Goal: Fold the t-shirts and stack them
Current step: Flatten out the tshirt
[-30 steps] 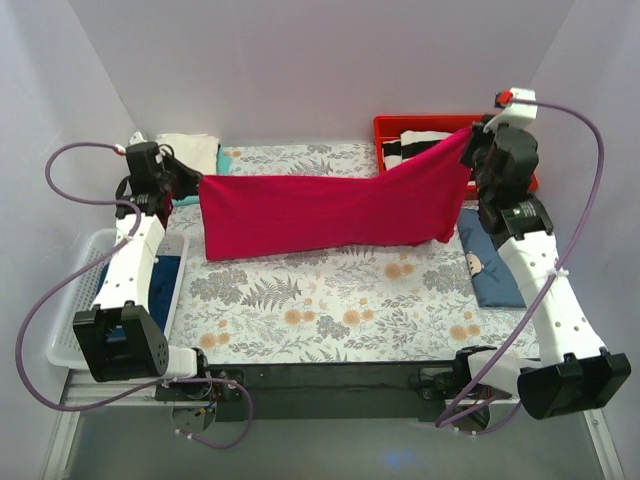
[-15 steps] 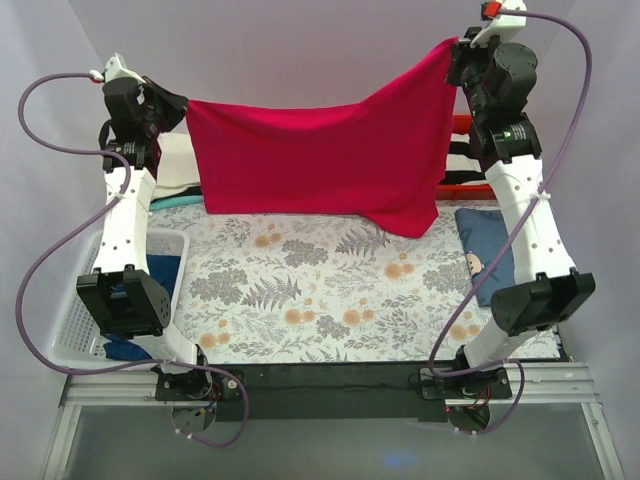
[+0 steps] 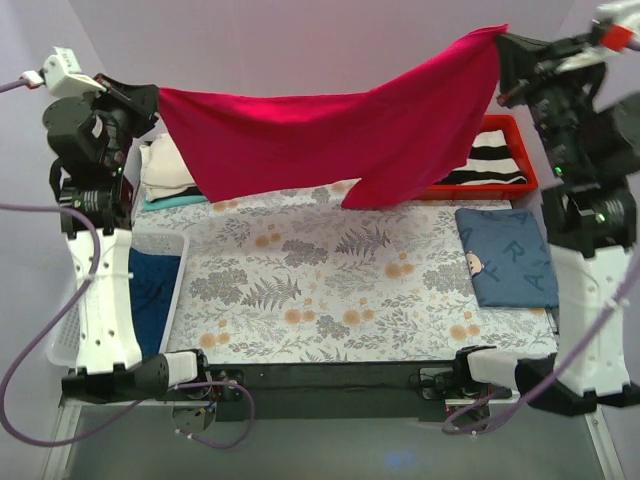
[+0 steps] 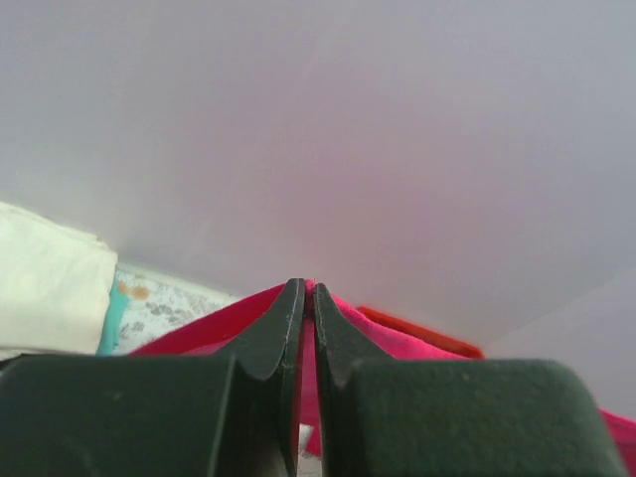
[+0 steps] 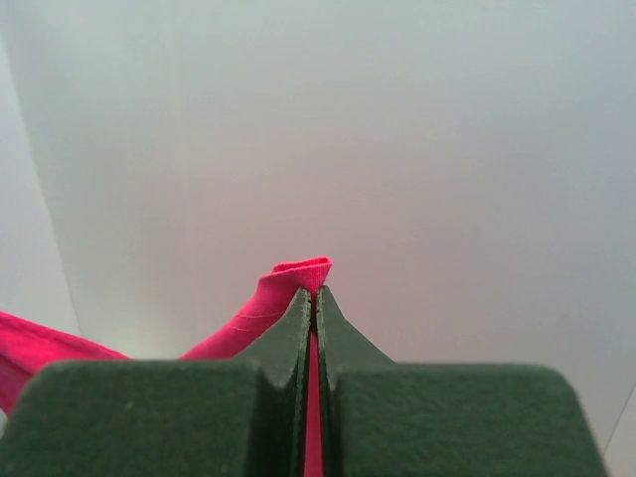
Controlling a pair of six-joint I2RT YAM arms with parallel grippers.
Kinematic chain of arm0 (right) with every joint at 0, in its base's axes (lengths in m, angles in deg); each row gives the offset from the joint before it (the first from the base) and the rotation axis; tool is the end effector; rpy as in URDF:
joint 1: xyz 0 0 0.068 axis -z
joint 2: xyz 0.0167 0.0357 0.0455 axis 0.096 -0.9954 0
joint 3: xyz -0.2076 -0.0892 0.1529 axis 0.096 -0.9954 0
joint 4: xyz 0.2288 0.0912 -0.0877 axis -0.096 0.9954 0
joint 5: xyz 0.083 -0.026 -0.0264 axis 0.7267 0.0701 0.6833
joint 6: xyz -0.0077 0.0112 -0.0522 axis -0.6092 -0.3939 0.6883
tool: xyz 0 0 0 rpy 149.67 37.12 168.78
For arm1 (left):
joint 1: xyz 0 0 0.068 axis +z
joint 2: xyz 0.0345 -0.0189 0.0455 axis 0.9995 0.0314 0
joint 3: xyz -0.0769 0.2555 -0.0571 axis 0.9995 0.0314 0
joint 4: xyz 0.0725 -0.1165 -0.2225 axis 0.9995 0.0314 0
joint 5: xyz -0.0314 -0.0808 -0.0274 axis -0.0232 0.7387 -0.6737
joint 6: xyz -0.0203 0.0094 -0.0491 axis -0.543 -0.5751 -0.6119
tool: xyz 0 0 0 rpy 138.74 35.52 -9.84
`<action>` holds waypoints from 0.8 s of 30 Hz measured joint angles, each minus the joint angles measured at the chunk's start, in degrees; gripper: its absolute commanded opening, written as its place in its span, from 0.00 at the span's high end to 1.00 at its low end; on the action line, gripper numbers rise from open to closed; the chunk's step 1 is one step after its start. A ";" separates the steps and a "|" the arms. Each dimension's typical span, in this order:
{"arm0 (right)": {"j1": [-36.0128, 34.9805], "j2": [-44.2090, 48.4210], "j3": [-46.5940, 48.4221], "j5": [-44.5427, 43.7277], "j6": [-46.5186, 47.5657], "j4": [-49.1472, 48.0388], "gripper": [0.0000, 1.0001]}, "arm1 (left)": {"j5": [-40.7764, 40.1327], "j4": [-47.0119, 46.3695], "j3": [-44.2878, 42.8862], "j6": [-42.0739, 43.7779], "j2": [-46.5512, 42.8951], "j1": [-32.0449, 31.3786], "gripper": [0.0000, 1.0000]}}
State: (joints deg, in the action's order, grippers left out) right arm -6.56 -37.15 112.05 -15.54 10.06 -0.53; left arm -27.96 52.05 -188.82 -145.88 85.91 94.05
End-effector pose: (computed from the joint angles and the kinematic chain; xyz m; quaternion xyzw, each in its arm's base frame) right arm 0.1789 0.0408 0.6231 -0.0654 0.5074 0.1377 0.8481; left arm 0.2434 0.0210 0.5381 -0.3985 0.5598 -0.4245 0.5896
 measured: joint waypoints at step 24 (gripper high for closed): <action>0.00 -17.51 8.87 2.16 2.84 -3.45 0.99 | -4.09 -10.82 -2.25 -1.07 5.57 -0.11 1.00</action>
State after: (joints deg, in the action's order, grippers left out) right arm -6.56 -54.66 120.92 -13.38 12.90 -3.98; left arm -32.05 41.23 -191.07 -146.95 91.49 93.94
